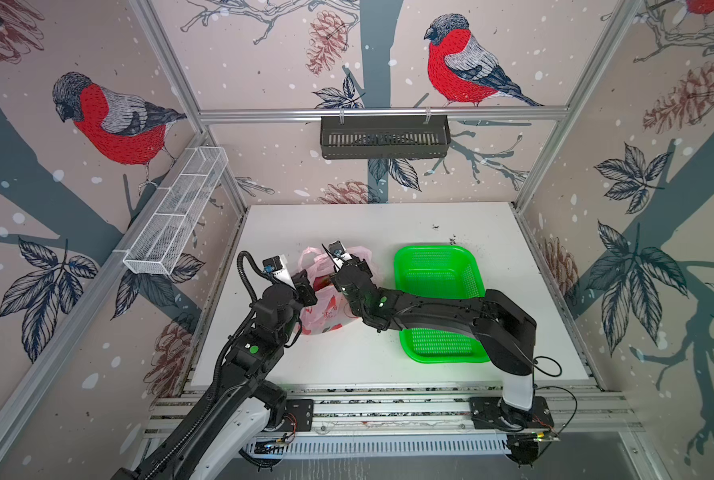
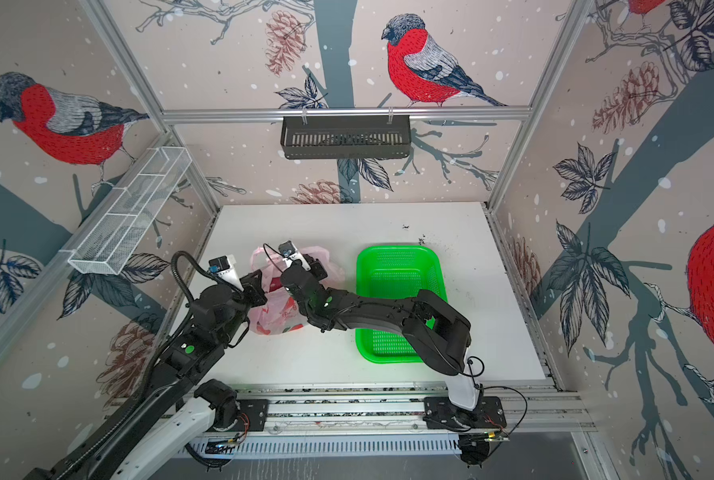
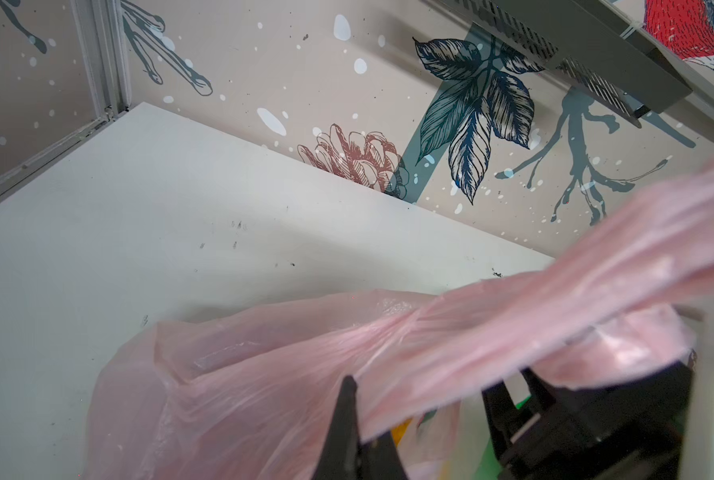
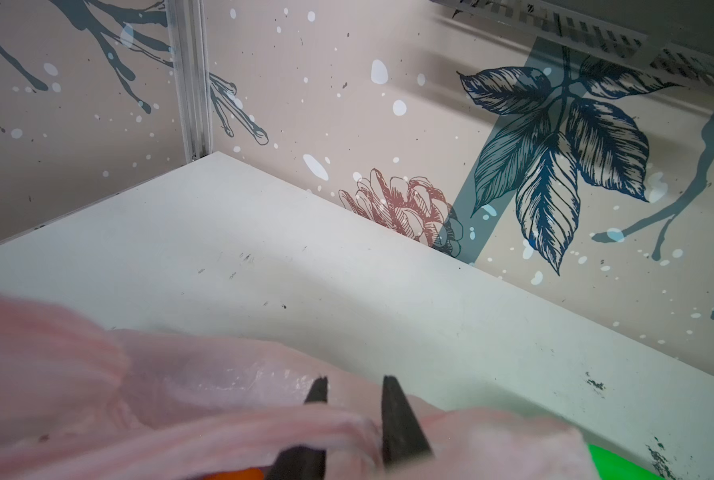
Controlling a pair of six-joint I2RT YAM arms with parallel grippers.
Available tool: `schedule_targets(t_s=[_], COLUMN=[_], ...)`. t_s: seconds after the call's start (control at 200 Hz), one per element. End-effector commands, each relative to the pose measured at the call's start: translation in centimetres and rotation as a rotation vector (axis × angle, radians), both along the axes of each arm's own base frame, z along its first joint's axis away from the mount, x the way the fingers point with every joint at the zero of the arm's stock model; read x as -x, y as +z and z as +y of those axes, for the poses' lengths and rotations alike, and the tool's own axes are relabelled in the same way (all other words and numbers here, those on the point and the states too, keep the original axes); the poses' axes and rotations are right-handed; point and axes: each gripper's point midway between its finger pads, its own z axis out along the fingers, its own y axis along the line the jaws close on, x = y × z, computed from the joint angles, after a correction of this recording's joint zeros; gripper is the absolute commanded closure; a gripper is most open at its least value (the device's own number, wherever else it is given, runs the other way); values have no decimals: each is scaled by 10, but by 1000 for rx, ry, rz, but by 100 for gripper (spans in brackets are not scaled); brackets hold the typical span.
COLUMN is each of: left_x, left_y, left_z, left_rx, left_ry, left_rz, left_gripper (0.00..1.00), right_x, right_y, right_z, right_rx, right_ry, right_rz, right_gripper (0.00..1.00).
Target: Untie the knot of the plastic bag and take out the fruit
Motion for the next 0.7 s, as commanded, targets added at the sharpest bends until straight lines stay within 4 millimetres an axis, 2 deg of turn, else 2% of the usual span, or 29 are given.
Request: schedule_targets(t_s=[0.0, 0.18, 0.35, 0.575, 0.696], left_x=[-6, -15, -22, -37, -52], left_y=[18, 30, 41, 58, 67], left_z=[4, 12, 18, 20, 22], left_rx=[16, 10, 2, 5, -8], left_ry=[30, 67, 101, 134, 148], left_rz=[-69, -101, -128, -175, -192], left_gripper=[100, 100, 100, 100, 100], right_x=[1, 10, 15, 17, 9], right_y=[18, 28, 37, 41, 40], right_z=[-4, -19, -42, -48, -50], right_rx=[-49, -105, -186, -232, -236], right_ry=[12, 68, 126, 227, 229], right_rz=[-13, 59, 145, 246, 255], right_gripper=[84, 91, 93, 94, 95])
